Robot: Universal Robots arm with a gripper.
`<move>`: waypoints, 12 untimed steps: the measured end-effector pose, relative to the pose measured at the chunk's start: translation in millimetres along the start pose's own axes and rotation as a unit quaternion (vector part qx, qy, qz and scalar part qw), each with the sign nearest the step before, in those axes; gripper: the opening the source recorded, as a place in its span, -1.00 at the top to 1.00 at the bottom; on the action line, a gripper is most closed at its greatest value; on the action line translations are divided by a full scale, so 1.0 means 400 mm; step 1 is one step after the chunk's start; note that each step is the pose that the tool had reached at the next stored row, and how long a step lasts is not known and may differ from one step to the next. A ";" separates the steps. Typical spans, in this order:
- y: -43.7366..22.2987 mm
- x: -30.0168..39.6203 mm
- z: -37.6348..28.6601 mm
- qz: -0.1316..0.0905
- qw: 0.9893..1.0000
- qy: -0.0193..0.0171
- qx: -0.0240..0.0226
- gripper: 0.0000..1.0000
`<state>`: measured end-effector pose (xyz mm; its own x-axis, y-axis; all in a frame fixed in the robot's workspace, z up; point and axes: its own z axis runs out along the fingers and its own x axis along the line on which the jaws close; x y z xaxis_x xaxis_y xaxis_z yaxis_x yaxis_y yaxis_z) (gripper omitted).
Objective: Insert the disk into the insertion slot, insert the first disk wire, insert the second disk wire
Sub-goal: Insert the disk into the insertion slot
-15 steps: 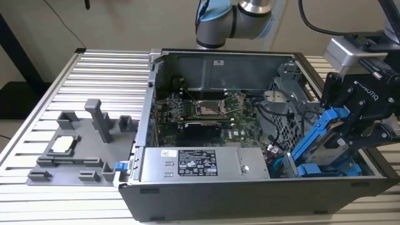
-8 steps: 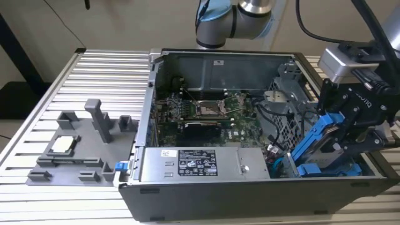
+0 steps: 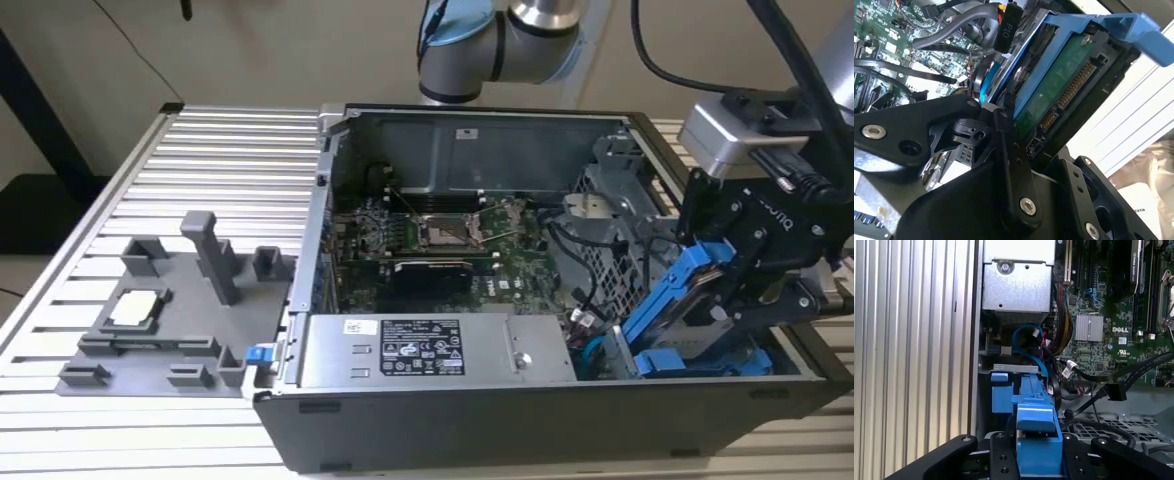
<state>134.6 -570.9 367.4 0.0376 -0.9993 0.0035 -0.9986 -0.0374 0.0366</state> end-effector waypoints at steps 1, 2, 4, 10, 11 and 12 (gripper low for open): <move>0.000 0.000 0.000 0.000 1.000 0.000 0.000 0.35; 0.000 0.000 0.000 0.000 1.000 0.000 0.000 0.35; 0.000 0.000 0.000 0.000 1.000 0.000 0.000 0.21; 0.000 0.000 -0.006 0.000 1.000 0.000 0.000 0.07; 0.001 0.000 -0.014 0.000 1.000 0.000 0.000 0.07; 0.001 0.000 -0.024 0.000 1.000 0.000 0.000 0.07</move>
<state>134.6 -570.9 377.1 0.0375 -0.9993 0.0035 -0.9986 -0.0374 0.0366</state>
